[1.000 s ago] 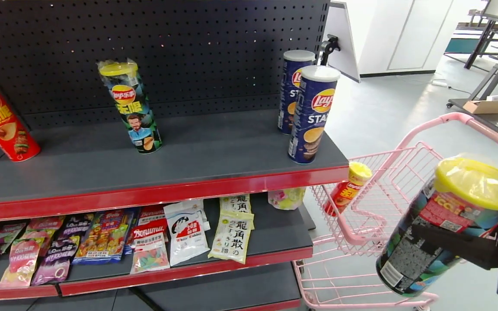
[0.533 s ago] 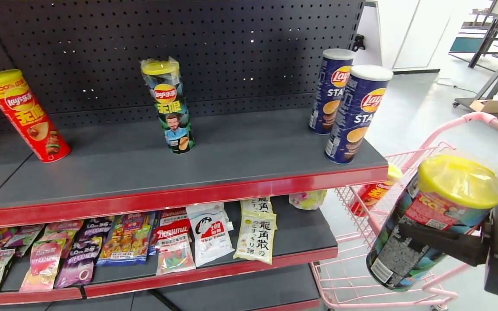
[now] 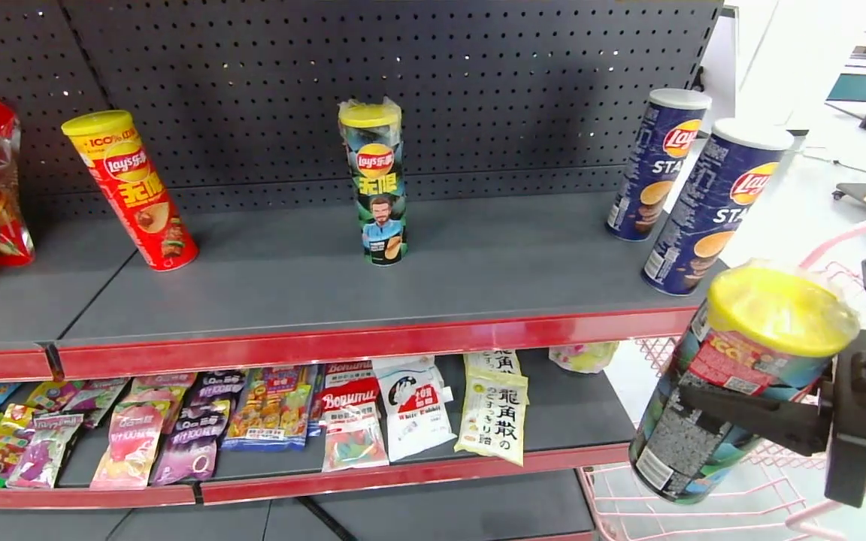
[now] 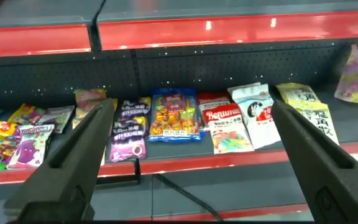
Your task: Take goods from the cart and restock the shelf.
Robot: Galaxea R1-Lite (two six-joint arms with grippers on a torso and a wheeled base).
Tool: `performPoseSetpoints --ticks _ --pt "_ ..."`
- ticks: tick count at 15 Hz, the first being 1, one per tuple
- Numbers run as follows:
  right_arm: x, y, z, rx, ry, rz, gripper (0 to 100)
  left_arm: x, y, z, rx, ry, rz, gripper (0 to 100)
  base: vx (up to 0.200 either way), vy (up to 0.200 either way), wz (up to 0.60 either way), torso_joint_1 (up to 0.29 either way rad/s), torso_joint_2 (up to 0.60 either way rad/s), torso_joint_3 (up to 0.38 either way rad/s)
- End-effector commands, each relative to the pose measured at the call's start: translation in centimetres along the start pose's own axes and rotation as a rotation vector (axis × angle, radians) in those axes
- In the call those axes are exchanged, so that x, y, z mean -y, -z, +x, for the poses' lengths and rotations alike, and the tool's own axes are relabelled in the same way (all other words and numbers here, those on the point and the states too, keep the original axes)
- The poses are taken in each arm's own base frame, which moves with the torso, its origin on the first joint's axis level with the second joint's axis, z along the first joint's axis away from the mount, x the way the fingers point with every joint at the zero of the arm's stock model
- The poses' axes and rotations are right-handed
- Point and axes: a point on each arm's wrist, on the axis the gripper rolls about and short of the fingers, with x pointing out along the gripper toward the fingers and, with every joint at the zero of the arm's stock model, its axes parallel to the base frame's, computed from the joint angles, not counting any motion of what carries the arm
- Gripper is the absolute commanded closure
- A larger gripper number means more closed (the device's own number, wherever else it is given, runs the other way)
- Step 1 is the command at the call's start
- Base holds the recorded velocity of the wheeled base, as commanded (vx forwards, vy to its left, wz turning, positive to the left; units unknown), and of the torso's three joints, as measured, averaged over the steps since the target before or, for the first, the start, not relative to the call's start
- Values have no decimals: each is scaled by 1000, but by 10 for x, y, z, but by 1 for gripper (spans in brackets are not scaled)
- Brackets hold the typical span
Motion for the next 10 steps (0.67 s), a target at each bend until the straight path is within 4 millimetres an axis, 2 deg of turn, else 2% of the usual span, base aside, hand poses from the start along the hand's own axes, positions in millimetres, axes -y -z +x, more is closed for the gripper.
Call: performPoseSetpoints --ticks 1,4,10 --pt "-1 2 -1 -2 2 1 100 0 0 0 -2 0 0 0 0 0 0 0 0 0" --pt "-3 0 -6 21 -13 -5 100 0 0 0 0 0 0 0 0 0 0 0 0 0" --pt "-16 -4 -7 53 -138 -37 100 0 0 0 0 0 0 0 200 0 0 0 4 3"
